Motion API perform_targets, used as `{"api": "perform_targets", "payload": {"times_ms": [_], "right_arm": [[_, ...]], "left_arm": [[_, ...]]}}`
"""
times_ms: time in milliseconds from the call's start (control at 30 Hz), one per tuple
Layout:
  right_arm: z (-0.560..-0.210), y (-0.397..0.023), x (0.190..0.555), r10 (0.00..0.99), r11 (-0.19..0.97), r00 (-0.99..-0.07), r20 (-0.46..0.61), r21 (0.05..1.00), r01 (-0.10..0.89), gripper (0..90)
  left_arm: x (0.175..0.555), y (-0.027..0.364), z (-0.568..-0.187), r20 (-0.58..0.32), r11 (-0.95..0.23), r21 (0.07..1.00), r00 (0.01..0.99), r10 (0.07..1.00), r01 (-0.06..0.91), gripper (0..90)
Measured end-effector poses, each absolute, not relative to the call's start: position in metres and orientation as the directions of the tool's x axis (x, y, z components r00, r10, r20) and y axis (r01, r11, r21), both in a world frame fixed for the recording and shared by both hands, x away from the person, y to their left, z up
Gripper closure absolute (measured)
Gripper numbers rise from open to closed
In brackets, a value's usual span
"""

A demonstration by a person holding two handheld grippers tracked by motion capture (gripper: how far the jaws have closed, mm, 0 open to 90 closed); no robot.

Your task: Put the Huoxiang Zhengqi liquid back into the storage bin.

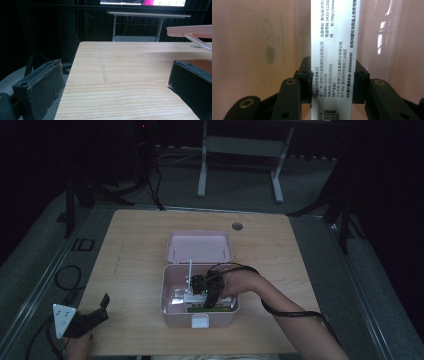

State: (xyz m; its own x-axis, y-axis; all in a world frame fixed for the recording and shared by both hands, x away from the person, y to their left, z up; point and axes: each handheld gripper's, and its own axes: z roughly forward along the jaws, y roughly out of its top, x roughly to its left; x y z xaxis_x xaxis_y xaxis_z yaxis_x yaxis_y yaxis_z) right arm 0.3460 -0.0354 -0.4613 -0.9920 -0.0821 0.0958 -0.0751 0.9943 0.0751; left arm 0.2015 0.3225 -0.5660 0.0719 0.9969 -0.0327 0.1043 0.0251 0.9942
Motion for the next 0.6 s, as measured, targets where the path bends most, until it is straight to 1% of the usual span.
{"api": "perform_targets", "payload": {"times_ms": [100,300,433,500,600], "right_arm": [[-0.462,-0.036,0.346,-0.078,0.995,-0.992,0.096,0.075,-0.071,60.9],[-0.451,-0.037,0.341,-0.104,0.992,-0.991,0.081,0.077,-0.098,51.2],[-0.438,-0.042,0.341,-0.095,0.989,-0.992,0.077,0.117,-0.086,46.7],[-0.431,-0.045,0.342,-0.091,0.987,-0.993,0.074,0.136,-0.080,42.8],[-0.420,-0.053,0.344,-0.080,0.982,-0.995,0.051,0.172,-0.071,39.2]], "left_arm": [[0.201,0.323,-0.566,-0.033,0.025,0.994,0.072,0.997,0.104,0.2],[0.202,0.323,-0.566,-0.033,0.025,0.994,0.072,0.997,0.104,0.2],[0.202,0.322,-0.566,-0.032,0.024,0.994,0.072,0.997,0.104,0.2],[0.201,0.323,-0.566,-0.032,0.024,0.994,0.072,0.997,0.105,0.2],[0.202,0.322,-0.566,-0.031,0.023,0.994,0.072,0.997,0.106,0.2]]}}
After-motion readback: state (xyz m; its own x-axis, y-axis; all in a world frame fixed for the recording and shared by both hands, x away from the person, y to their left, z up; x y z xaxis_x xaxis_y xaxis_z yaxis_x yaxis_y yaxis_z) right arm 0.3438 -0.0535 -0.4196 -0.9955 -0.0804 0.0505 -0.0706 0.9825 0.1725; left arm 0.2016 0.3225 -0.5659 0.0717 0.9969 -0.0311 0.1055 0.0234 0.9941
